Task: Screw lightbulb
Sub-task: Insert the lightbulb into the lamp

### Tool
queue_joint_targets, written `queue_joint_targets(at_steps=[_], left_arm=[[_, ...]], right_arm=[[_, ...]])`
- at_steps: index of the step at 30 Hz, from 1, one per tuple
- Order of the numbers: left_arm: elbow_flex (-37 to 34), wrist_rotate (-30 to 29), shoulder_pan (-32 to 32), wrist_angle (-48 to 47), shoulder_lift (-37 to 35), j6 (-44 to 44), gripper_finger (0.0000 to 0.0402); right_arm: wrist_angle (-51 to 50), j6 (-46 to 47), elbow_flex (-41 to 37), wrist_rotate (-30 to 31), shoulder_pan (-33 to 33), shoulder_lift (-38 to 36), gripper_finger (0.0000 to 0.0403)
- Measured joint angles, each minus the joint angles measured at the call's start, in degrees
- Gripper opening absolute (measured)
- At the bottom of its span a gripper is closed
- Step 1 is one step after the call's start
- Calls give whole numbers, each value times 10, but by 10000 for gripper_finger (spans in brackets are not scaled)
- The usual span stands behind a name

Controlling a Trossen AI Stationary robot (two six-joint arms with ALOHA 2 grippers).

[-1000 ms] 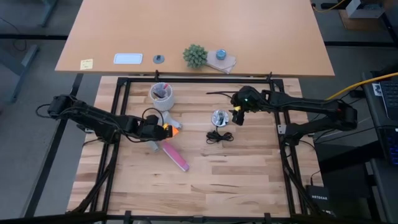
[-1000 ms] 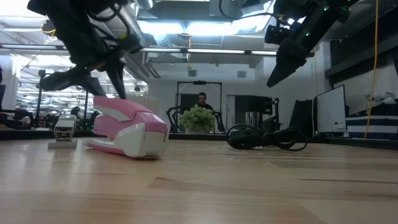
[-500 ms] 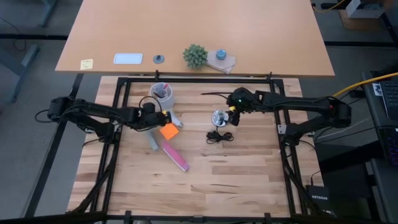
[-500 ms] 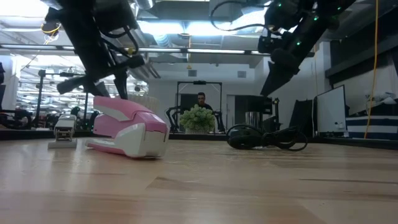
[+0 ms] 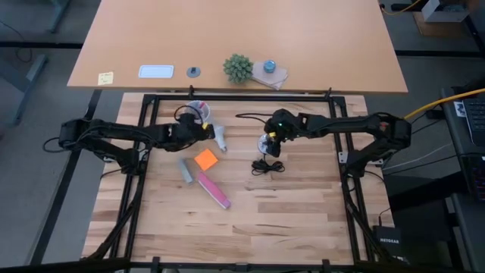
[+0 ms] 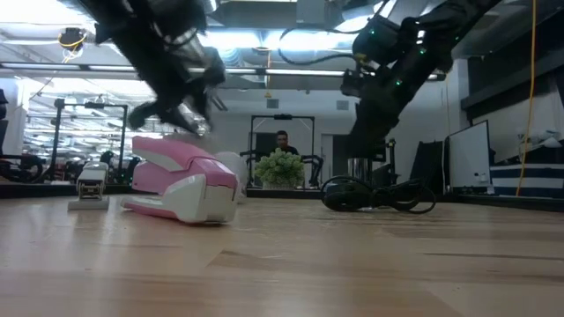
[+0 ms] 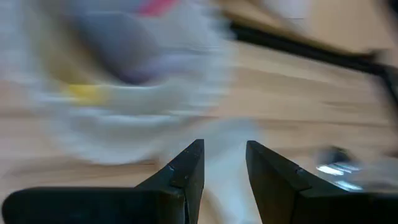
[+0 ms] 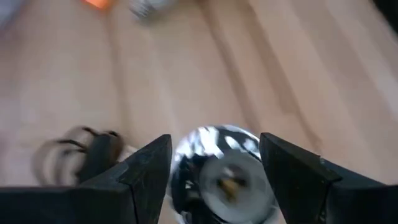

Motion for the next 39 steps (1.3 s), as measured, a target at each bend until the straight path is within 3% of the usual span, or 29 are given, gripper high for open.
queue_joint_targets(at_steps=[5, 15, 20, 26, 31, 39], left_arm=[[0, 19, -36, 92, 0, 31, 109], [0, 23, -74, 137, 44, 1, 109], [0, 96, -68, 175, 112, 67, 109], [0, 118, -38, 251, 182, 134, 109], [0, 155, -7, 235, 199, 146, 109], [0, 152, 24, 236, 200, 182, 109]], right_arm=[[60, 15, 0, -41, 0, 2, 248], [183, 126, 0, -89, 0, 23, 248], [226, 161, 0, -98, 0, 65, 248], [238, 163, 0, -96, 0, 100, 248], [234, 187, 0, -74, 0, 105, 248], [237, 188, 0, -67, 0, 105, 248]])
